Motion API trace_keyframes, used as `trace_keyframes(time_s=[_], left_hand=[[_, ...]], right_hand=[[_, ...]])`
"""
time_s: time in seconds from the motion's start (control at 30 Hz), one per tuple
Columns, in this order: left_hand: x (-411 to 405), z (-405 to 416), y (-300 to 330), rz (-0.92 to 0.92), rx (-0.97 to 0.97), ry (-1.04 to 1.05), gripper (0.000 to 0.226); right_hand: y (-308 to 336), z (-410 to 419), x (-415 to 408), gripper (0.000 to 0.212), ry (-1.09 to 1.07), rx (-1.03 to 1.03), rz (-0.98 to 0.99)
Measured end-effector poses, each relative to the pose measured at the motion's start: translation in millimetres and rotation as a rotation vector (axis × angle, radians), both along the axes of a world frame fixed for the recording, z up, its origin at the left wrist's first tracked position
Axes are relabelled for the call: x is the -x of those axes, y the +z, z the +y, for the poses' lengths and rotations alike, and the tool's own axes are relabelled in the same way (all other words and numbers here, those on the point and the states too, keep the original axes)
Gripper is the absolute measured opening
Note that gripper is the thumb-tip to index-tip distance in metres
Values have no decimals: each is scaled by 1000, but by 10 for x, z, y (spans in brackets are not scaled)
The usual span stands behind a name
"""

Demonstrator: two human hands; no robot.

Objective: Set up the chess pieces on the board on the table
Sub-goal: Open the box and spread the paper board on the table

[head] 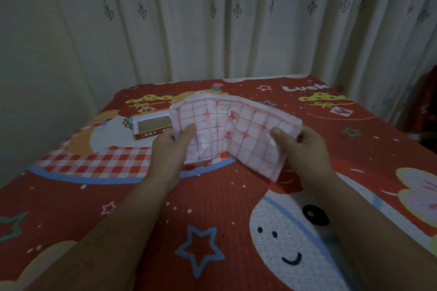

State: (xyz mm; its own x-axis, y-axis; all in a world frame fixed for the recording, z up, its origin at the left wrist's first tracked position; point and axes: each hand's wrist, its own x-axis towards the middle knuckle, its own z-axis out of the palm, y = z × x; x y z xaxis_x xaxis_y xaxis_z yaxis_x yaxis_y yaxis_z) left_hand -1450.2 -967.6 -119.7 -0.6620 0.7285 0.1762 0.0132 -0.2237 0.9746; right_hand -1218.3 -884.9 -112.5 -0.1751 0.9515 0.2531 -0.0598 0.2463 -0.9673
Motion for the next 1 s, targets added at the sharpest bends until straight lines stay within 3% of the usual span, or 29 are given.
trace_keyframes(time_s=[0.2, 0.4, 0.5, 0.67, 0.8, 1.0], left_hand=[[234, -20, -14, -101, 40, -56, 22], [373, -40, -26, 14, 142, -45, 7], [411, -44, -12, 32, 182, -110, 20], [460, -29, -46, 166, 250, -81, 19], [449, -36, -54, 225, 259, -85, 16], [498, -27, -88, 151, 238, -82, 21]], right_hand=[[29, 176, -186, 28, -73, 137, -15], [27, 292, -363, 35, -108, 156, -174], [9, 325, -399, 41, -72, 179, -242], [18, 312, -391, 27, -8, 83, -442], [4, 313, -369, 30, -53, 77, -352], [-23, 306, -350, 27, -98, 55, -333]])
